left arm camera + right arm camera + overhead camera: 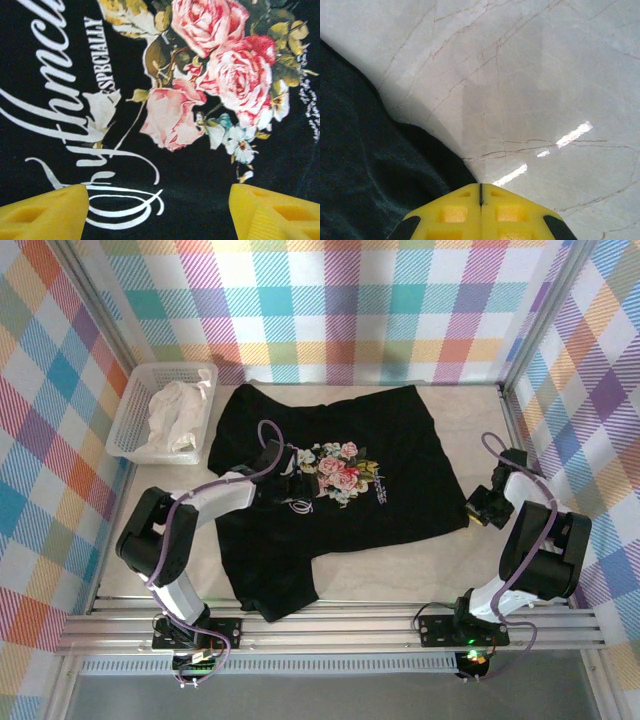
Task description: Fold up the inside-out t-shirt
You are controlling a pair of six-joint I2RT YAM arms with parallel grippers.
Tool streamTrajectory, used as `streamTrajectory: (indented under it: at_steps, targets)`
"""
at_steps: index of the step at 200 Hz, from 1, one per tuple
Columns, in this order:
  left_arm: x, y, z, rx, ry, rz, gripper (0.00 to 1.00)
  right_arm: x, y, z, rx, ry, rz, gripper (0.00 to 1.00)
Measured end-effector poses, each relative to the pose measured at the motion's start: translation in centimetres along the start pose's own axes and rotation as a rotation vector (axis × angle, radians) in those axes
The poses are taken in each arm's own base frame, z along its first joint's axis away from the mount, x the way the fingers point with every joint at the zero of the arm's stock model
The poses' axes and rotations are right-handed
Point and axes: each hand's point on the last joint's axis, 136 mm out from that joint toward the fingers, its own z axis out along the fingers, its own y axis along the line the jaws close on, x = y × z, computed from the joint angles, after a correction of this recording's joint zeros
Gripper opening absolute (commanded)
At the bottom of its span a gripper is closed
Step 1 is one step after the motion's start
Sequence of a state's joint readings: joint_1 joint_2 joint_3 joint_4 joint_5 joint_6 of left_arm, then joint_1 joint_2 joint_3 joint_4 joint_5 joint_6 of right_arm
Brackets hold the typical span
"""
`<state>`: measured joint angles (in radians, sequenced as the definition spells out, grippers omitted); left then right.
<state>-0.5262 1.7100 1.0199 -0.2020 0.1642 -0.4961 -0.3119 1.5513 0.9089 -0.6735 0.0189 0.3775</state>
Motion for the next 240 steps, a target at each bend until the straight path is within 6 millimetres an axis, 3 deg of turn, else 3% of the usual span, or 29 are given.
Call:
streamTrajectory:
  at_steps: [32, 69, 145, 240]
  targets:
    - [1.5, 1.2, 0.6, -0.026, 0.036, -0.001, 0.74, 0.2, 0.6, -0.2, -0.032, 0.007, 0.000, 0.26]
    - [2.3, 1.9, 1.3, -0.043, 0.061, -0.002, 0.74, 1.2, 1.1, 0.2, -0.065, 0.038, -0.004, 0.29]
    - [2.0, 2.2, 2.0, -0.034, 0.010, 0.011, 0.74, 1.1, 1.4, 0.9, -0.075, 0.049, -0.008, 0.00]
    - [0.7, 2.3, 2.7, -0.023, -0.097, 0.025, 0.74, -0.6, 0.3, -0.1, 0.018, -0.015, -0.033, 0.00]
